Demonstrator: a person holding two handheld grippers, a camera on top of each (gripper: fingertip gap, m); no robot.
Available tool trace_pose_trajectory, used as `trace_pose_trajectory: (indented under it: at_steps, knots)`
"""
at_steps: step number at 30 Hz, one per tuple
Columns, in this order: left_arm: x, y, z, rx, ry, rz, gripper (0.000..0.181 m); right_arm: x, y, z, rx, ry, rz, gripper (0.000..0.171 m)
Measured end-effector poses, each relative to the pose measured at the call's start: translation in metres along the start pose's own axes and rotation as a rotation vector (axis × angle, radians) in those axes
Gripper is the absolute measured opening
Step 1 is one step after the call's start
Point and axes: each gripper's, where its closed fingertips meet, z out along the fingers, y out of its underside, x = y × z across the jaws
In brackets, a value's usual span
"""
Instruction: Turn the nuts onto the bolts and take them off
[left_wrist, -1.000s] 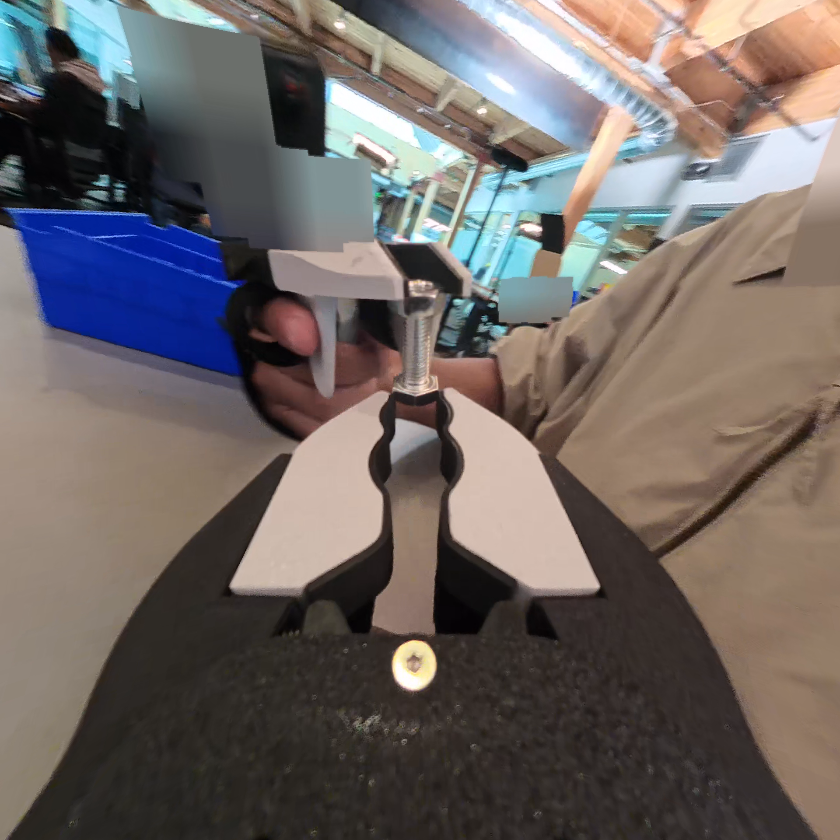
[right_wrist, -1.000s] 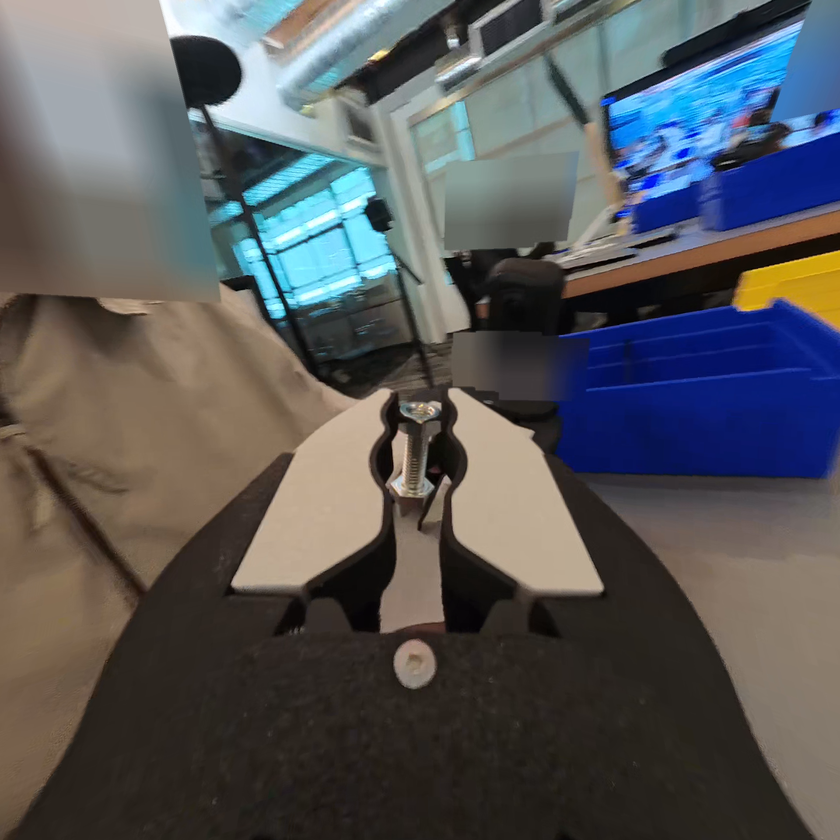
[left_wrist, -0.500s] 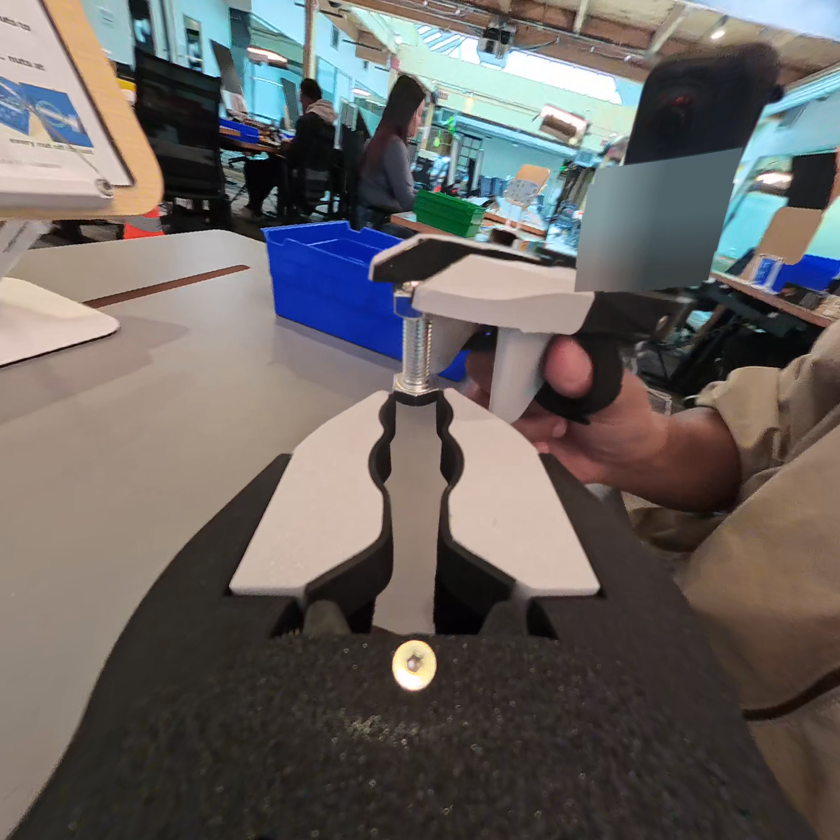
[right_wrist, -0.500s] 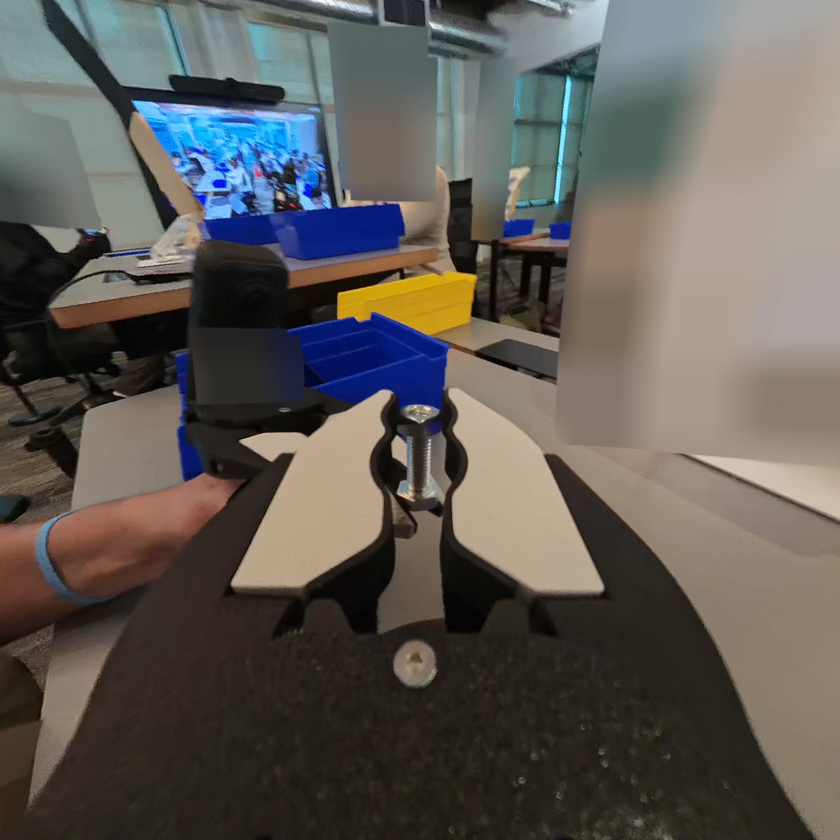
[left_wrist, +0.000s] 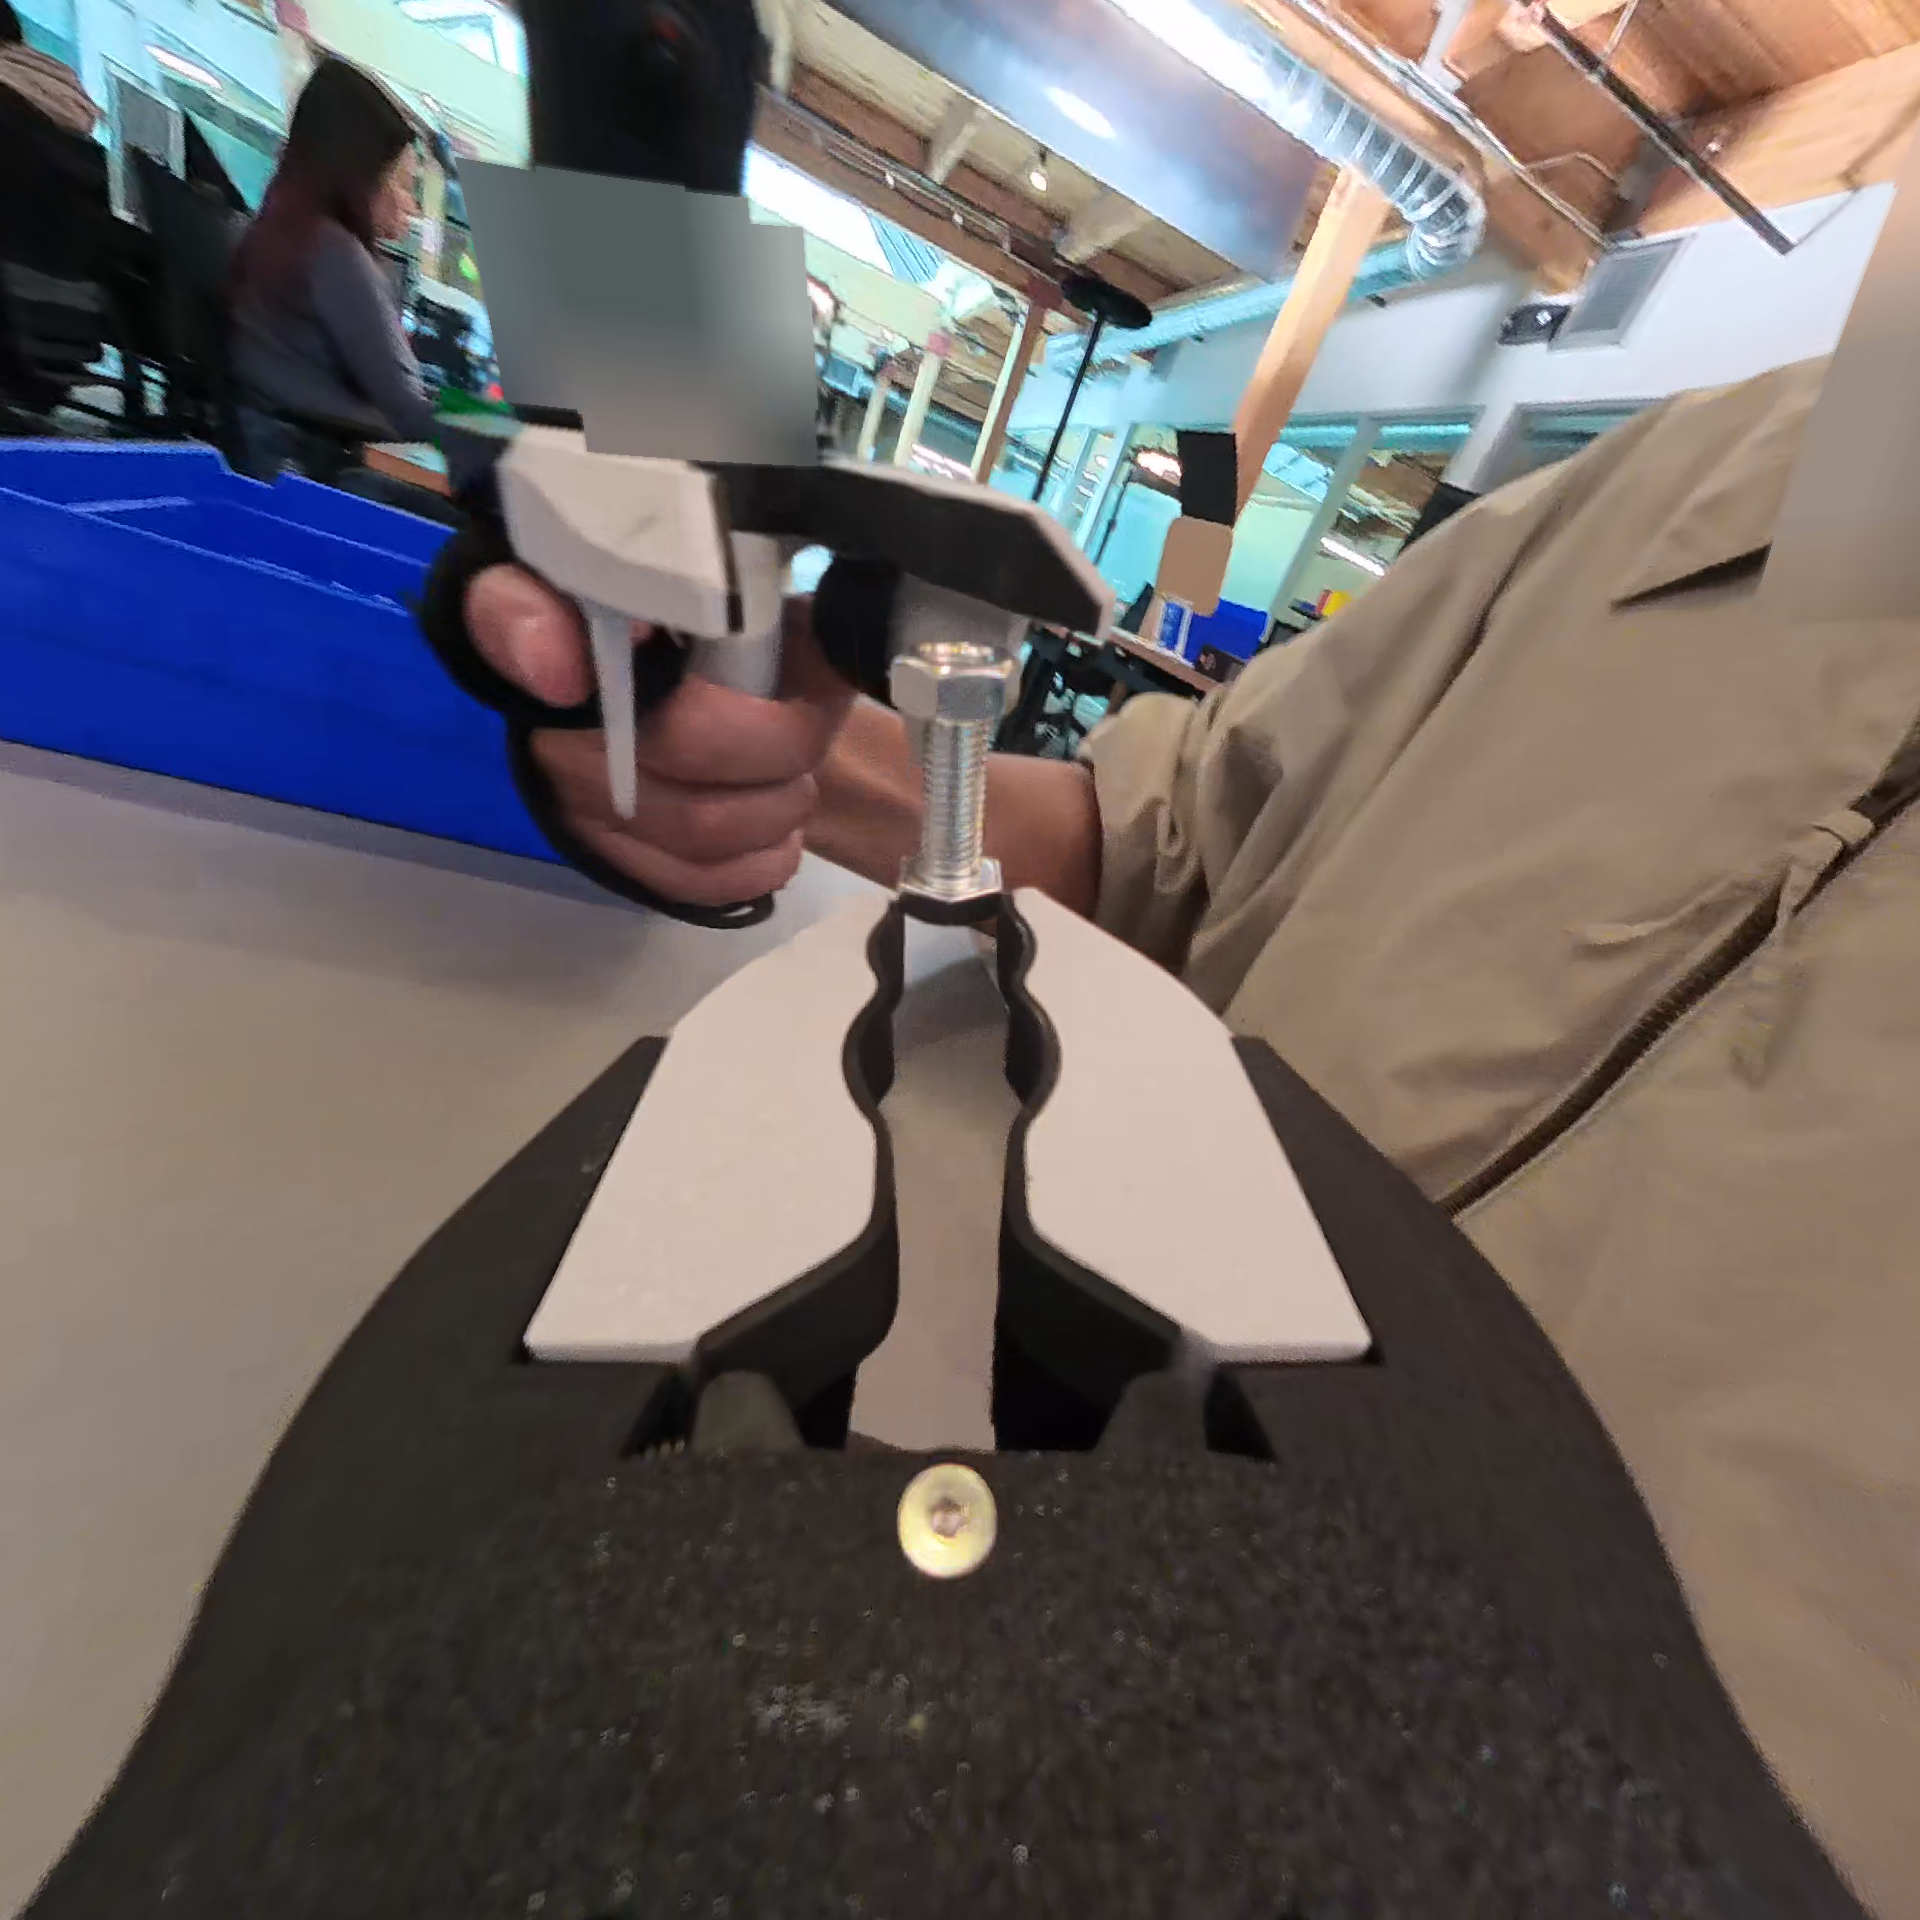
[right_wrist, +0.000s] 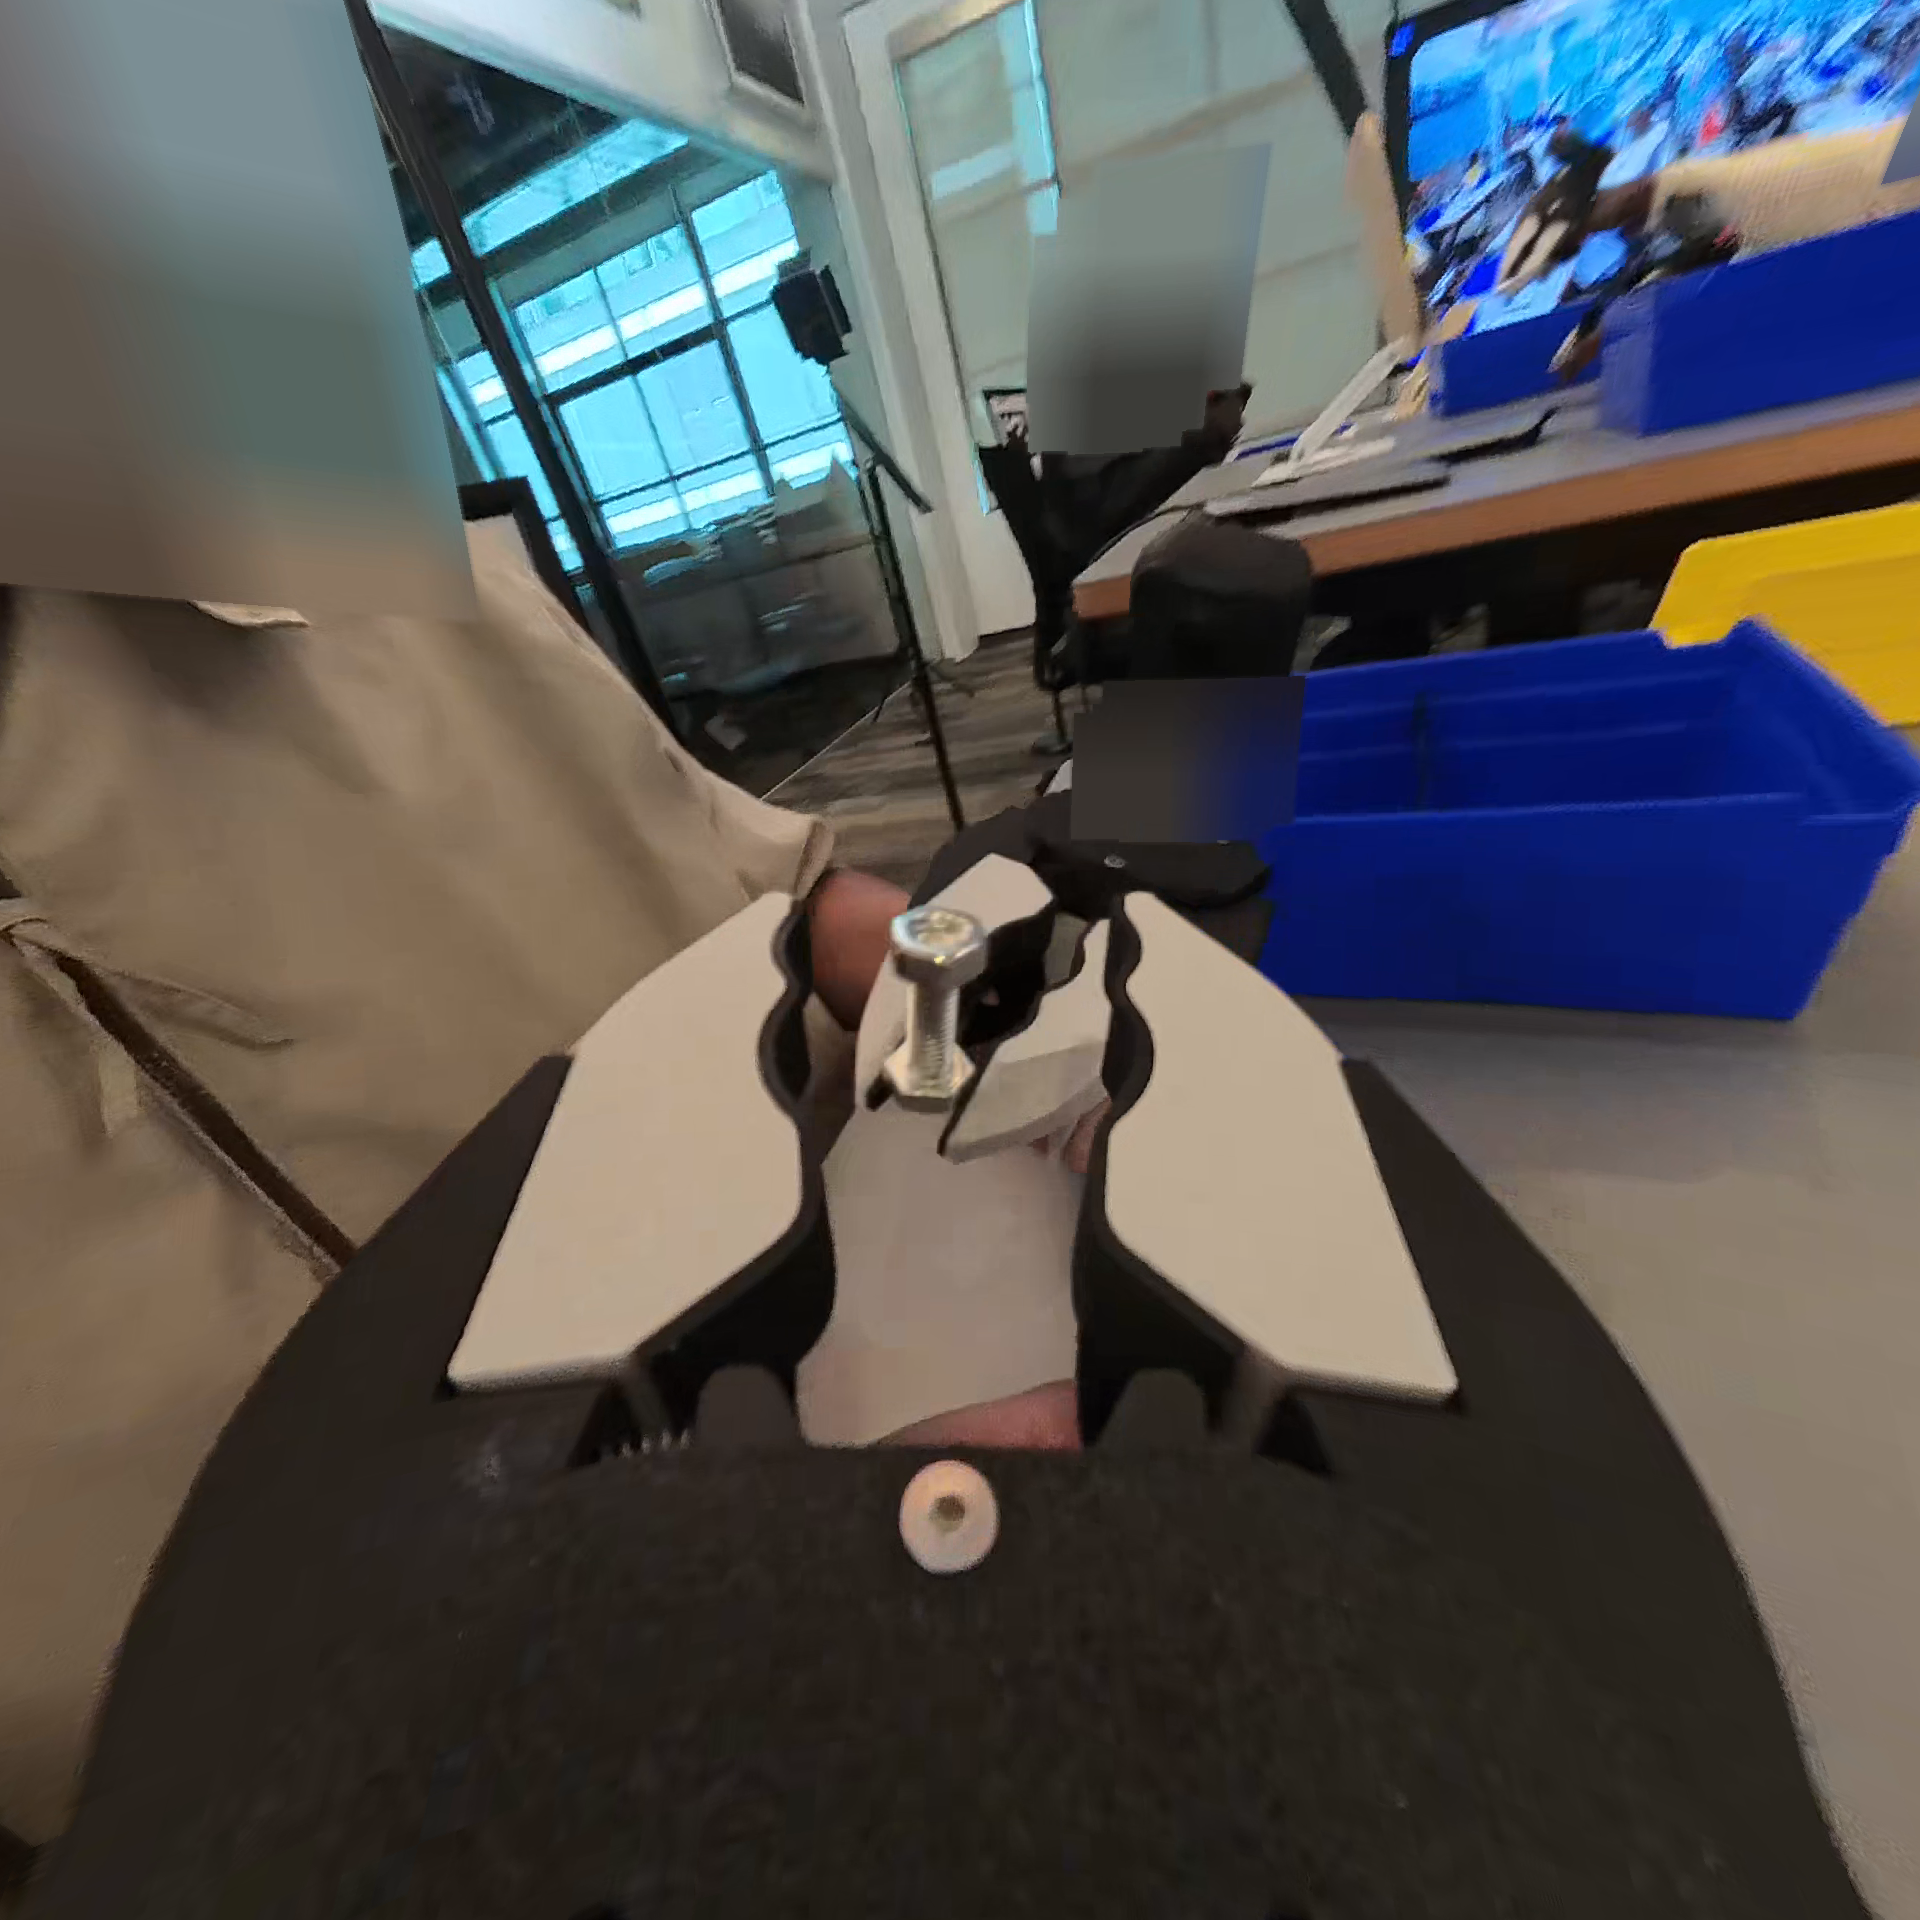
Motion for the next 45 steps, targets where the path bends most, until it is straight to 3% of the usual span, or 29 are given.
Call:
trace_pose_trajectory:
  at_steps: [3, 6, 12, 13, 14, 15, 19, 25, 28, 32, 35, 38, 41, 45]
  knots:
    - [-0.001, 0.003, 0.005, -0.012, -0.001, -0.008, 0.016, -0.003, 0.009, 0.008, -0.026, -0.063, 0.008, 0.018]
    - [-0.011, 0.001, 0.002, 0.01, -0.059, 0.005, 0.016, 0.007, 0.007, 0.009, 0.015, 0.033, -0.018, 0.017]
    - [-0.057, -0.004, -0.015, 0.006, -0.413, 0.127, 0.016, 0.052, 0.007, -0.008, 0.132, 0.533, -0.051, 0.016]
    - [-0.063, -0.002, -0.017, -0.011, -0.47, 0.143, 0.016, 0.056, 0.007, -0.012, 0.145, 0.625, -0.063, 0.0]
    - [-0.064, 0.0, -0.016, -0.03, -0.485, 0.168, 0.0, 0.063, 0.009, -0.018, 0.147, 0.74, -0.073, 0.0]
    - [-0.066, -0.006, -0.017, 0.002, -0.528, 0.194, 0.0, 0.069, 0.013, -0.022, 0.132, 0.847, -0.083, 0.0]
    - [-0.075, -0.004, -0.017, 0.007, -0.551, 0.168, 0.0, 0.058, 0.006, -0.018, 0.199, 0.863, -0.162, 0.0]
    - [-0.091, -0.001, -0.046, 0.018, -0.662, 0.116, 0.0, 0.079, 0.035, -0.093, 0.132, 0.996, 0.015, 0.0]
    - [-0.098, -0.003, -0.06, 0.003, -0.761, 0.172, 0.0, 0.072, 0.042, -0.105, 0.146, 0.956, 0.091, 0.004]
    - [-0.118, 0.001, -0.082, -0.027, -0.962, 0.185, 0.013, 0.076, 0.074, -0.103, 0.01, 0.991, 0.101, 0.02]
    - [-0.131, 0.005, -0.096, -0.061, -1.066, 0.168, 0.033, 0.084, 0.094, -0.099, -0.091, 1.045, 0.046, 0.031]
    - [-0.145, 0.013, -0.105, -0.109, -1.146, 0.121, 0.043, 0.084, 0.104, -0.097, -0.159, 1.069, 0.012, 0.03]
    - [-0.171, 0.032, -0.102, -0.298, -1.163, 0.026, 0.05, 0.081, 0.1, -0.097, -0.162, 1.094, -0.049, 0.026]
    - [-0.219, 0.028, -0.122, -0.632, -1.286, 0.105, 0.049, 0.078, 0.098, -0.098, -0.14, 1.085, -0.044, 0.022]
